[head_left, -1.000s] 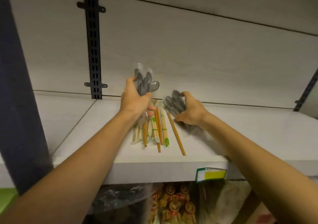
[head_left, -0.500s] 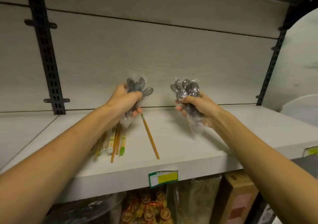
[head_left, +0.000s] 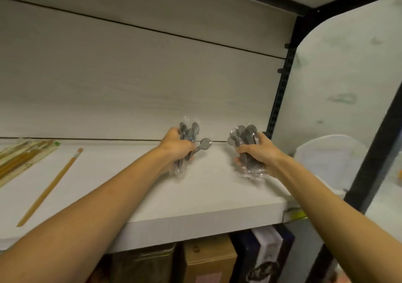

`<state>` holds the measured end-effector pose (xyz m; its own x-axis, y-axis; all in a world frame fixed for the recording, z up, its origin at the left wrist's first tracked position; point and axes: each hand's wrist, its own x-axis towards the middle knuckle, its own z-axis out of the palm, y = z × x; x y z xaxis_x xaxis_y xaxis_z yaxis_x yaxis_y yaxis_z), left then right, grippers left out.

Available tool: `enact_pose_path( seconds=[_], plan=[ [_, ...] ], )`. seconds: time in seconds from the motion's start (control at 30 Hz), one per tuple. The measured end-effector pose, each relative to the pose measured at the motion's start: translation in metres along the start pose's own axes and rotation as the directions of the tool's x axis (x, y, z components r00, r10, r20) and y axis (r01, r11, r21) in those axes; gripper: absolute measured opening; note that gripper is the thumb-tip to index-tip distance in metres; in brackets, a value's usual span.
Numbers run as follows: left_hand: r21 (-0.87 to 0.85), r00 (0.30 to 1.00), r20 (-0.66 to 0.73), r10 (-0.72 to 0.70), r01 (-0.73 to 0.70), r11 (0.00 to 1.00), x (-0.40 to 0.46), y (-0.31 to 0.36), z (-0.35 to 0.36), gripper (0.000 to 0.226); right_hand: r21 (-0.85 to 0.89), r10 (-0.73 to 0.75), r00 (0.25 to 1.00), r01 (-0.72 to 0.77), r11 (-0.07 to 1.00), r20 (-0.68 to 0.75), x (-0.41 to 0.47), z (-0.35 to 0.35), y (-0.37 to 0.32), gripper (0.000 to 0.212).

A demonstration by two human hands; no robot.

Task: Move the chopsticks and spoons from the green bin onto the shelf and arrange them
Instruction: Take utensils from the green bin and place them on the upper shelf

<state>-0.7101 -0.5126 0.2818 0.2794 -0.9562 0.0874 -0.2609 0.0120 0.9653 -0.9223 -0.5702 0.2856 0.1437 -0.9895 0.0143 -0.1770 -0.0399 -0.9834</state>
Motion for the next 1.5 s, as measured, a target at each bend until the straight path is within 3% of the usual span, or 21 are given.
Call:
enact_pose_path(
  seconds=[0.13,0.2,0.37,0.5,0.63,0.77,0.97,1.23,1.5],
  plan=[
    [-0.021,0.997,-0.049,-0.065,0.064,0.998,0.013,0.004,0.043,0.027,-0.104,-0.016,0.999,0.019,0.994,0.036,0.023,-0.044,0.009,0.07],
    [-0.046,0.995,-0.046,-0.085,0.083,0.995,0.018,0.008,0.064,0.02,-0.133,-0.041,0.998,0.047,0.99,0.047,0.03,-0.056,0.009,0.065],
    [-0.049,0.999,-0.023,-0.045,0.044,0.998,0.027,0.01,0.096,0.029,-0.235,-0.13,0.987,0.15,0.96,0.097,0.045,-0.064,0.019,0.082],
    [0.179,0.998,-0.063,-0.004,0.016,0.984,0.03,0.005,0.095,0.051,-0.362,-0.112,0.97,0.186,0.914,0.215,0.042,-0.064,0.02,0.092],
    [0.454,0.994,-0.101,0.044,0.006,0.891,0.026,-0.004,0.072,0.057,-0.511,-0.235,0.936,0.342,0.789,0.264,0.035,-0.058,0.015,0.08],
    [0.686,0.992,-0.098,0.084,0.006,0.728,0.01,-0.011,0.035,0.065,-0.639,-0.392,0.853,0.519,0.568,0.344,0.025,-0.031,0.005,0.077],
    [0.926,0.966,-0.132,0.223,0.04,0.375,-0.057,-0.014,-0.025,0.064,-0.694,-0.496,0.696,0.682,0.232,0.518,-0.007,0.038,-0.017,0.067],
    [0.949,0.89,-0.249,0.381,0.145,0.281,-0.168,-0.036,-0.117,0.064,-0.585,-0.617,0.474,0.811,0.028,0.628,-0.088,0.132,-0.028,0.06],
    [0.963,0.84,-0.226,0.493,0.115,0.245,-0.288,-0.094,-0.222,0.04,-0.434,-0.732,0.333,0.899,0.056,0.595,-0.203,0.253,-0.013,0.055]
  ],
)
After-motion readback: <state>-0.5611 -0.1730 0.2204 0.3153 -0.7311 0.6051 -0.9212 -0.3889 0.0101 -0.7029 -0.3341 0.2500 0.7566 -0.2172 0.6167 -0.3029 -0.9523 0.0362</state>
